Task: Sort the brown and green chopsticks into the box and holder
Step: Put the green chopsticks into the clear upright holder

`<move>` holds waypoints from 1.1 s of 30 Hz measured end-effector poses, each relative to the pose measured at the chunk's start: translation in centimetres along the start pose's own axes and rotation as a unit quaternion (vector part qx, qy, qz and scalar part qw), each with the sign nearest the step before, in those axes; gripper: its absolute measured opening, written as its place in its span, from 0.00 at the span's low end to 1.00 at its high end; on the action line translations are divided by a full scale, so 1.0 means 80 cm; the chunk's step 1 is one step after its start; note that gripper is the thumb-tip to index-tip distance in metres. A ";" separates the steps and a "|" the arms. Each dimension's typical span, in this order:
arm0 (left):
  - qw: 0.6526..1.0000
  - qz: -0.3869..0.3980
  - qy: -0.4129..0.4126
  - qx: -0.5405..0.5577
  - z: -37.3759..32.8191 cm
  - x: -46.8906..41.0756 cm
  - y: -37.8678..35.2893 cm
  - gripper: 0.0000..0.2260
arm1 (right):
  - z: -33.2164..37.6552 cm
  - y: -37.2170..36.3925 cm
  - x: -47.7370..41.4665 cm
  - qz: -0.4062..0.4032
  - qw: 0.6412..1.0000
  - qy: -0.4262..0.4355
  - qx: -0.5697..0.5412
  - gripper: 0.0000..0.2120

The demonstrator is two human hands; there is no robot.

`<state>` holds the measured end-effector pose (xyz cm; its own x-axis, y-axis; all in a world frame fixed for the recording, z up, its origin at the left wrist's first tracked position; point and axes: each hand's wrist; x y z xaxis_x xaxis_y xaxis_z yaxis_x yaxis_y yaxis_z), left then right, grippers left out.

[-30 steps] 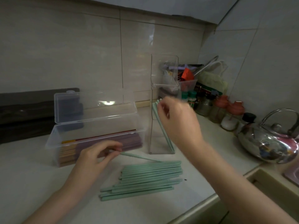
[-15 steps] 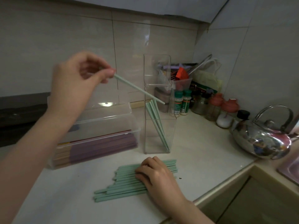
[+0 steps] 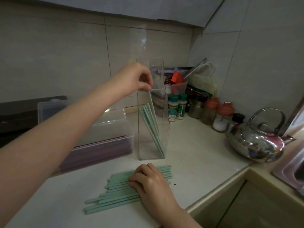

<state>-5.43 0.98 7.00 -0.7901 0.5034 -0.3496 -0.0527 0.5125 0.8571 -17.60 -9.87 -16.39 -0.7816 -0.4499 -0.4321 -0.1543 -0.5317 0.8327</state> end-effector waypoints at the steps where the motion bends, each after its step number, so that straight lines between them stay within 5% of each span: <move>1: 1.000 0.015 -0.001 -0.007 0.000 -0.004 -0.007 0.05 | 0.001 0.000 0.000 -0.002 1.000 0.001 0.001 0.09; 12: 0.985 0.045 -0.038 -0.162 0.015 -0.010 -0.057 0.07 | -0.002 0.000 -0.001 -0.015 1.000 0.010 0.000 0.08; 23: 0.994 -0.097 -0.051 -0.021 0.010 0.136 -0.062 0.08 | -0.003 0.011 -0.006 0.017 0.993 0.043 0.108 0.03; 33: 0.998 0.010 0.023 0.064 0.088 0.257 -0.146 0.21 | 0.004 0.043 -0.031 0.180 0.942 0.156 0.237 0.09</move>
<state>-16.74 10.23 -12.88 -0.8173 0.4837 -0.3132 0.0387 0.5884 0.8077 -16.43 -10.37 -12.32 -0.6304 -0.7682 -0.1117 -0.2232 0.0416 0.9739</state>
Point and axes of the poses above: each hand's wrist, its own x-axis away from the middle knuckle, its own y-axis out of the back of the hand, z = x × y, and after that the axes turned 8 degrees about z, right-handed
